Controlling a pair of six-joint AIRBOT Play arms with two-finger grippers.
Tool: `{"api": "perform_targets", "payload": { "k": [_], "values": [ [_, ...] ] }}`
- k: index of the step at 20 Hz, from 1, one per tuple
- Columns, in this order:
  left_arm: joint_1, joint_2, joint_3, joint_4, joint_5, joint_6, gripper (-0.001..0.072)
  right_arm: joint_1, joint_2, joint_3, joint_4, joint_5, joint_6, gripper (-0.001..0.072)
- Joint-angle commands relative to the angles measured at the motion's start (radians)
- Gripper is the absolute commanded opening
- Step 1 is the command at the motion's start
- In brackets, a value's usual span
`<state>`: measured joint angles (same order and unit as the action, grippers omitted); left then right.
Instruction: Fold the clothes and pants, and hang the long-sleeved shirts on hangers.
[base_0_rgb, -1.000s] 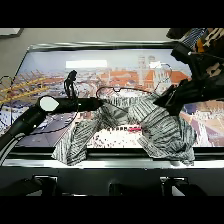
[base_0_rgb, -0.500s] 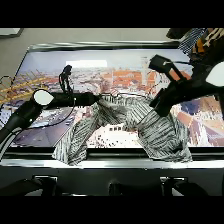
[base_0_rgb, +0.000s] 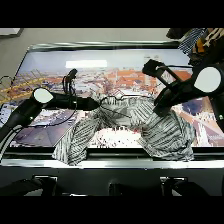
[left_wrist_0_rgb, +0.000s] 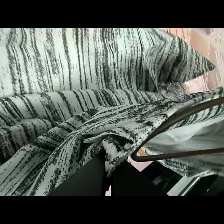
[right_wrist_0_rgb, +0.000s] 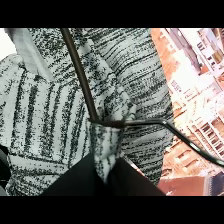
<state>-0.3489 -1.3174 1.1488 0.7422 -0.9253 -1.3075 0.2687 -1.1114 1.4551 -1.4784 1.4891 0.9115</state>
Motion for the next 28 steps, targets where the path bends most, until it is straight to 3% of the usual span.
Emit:
{"api": "perform_targets", "payload": {
  "k": [1,11,16,20,24,28],
  "values": [
    [0.003,-0.001,0.008,0.002,-0.044,0.007,0.0017,0.004,0.034,0.001,-0.056,0.01,0.019,0.0024],
    [0.005,-0.001,0.161,-0.02,-0.109,-0.002,0.002,0.004,0.021,-0.001,-0.048,-0.05,-0.01,0.0023],
    [0.006,-0.002,0.177,-0.019,-0.216,-0.089,0.002,0.004,0.007,-0.001,-0.063,-0.093,-0.011,0.0023],
    [0.006,-0.01,0.177,-0.019,-0.241,-0.214,0.002,0.004,0.007,-0.001,-0.077,-0.153,-0.033,0.0023],
    [0.025,-0.016,0.177,-0.019,-0.241,-0.267,0.0019,0.004,0.007,-0.001,-0.055,-0.174,-0.111,0.0023],
    [0.093,-0.042,0.177,-0.02,-0.235,-0.267,0.0019,0.004,0.007,-0.001,-0.06,-0.163,-0.123,0.0023]
  ]
}}
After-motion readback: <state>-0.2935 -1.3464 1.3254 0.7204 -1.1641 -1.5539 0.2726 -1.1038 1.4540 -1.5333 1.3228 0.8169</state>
